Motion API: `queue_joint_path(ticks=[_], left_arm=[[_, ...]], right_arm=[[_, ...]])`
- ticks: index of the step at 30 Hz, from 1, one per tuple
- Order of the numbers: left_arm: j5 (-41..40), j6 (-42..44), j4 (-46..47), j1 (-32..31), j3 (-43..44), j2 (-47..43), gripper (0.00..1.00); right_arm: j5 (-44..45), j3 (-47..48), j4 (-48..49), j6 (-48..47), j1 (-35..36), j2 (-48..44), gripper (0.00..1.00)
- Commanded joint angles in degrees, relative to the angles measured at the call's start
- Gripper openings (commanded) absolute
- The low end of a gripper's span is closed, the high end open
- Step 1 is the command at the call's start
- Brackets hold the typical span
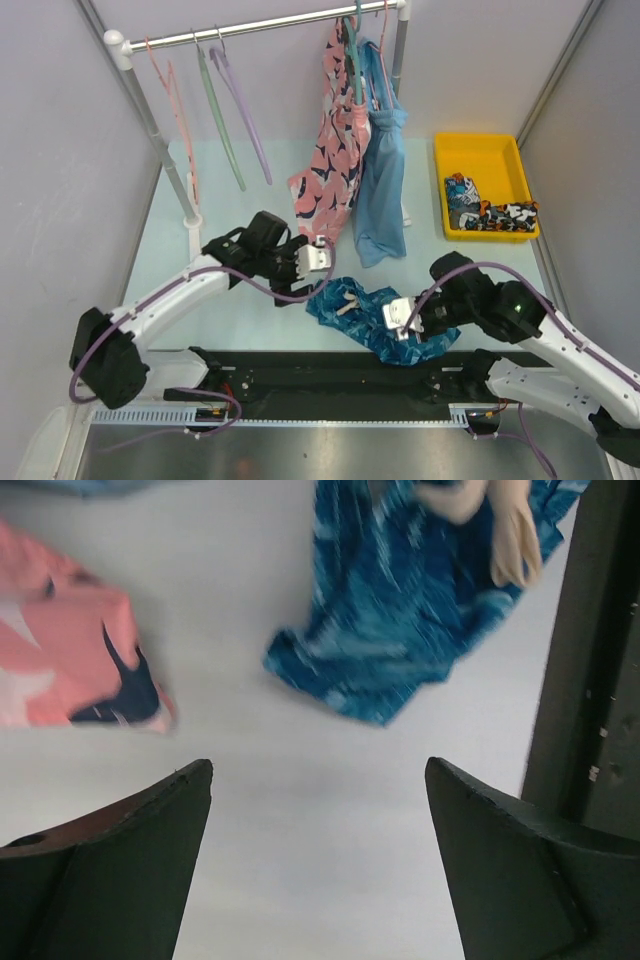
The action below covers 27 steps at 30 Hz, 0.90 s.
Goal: Place the shorts on the hanger
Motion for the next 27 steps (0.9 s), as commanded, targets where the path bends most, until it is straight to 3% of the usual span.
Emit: queue_joint_path(ticks=[1, 6, 10, 16, 19, 22, 23, 24, 27], left_arm=[[2.08, 8.74, 4.51, -4.79, 6.85, 5.79, 0.91], [5.68, 17.46, 1.97, -9.18, 8.88, 12.39, 0.92], [7.0, 25.01, -2.61, -11.3, 9.76, 16.61, 0.99], [5.59, 24.77, -0.77, -11.74, 8.44, 21.18, 0.97], [6.21, 22.93, -3.3, -11.74, 8.27, 21.45, 0.86], [4.98, 19.24, -5.42, -11.56, 6.51, 17.61, 0.47], [4.19, 16.44, -4.82, -11.22, 5.98, 15.23, 0.16], [4.88, 13.46, -4.55, -10.69, 5.72, 13.04, 0.01], [8.75, 3.16, -6.91, -8.32, 7.47, 3.37, 0.0]], right_arm=[[3.46, -2.07, -4.36, -7.81, 4.3, -2.32, 0.0], [7.24, -2.96, -5.33, -10.63, 7.55, -3.73, 0.0], [9.7, -3.05, -5.68, -11.51, 9.93, -4.7, 0.0], [12.42, -3.05, -6.12, -10.73, 13.0, -7.5, 0.0], [14.44, -3.05, -5.68, -9.5, 13.54, -9.52, 0.0], [15.41, -3.05, -4.46, -6.52, 13.45, -11.2, 0.0], [16.81, -3.05, -3.58, -5.03, 13.54, -12.51, 0.0], [17.52, -3.05, -2.61, -1.53, 13.36, -13.04, 0.0], [19.37, -2.7, 4.15, 6.39, 9.95, -14.63, 0.0]])
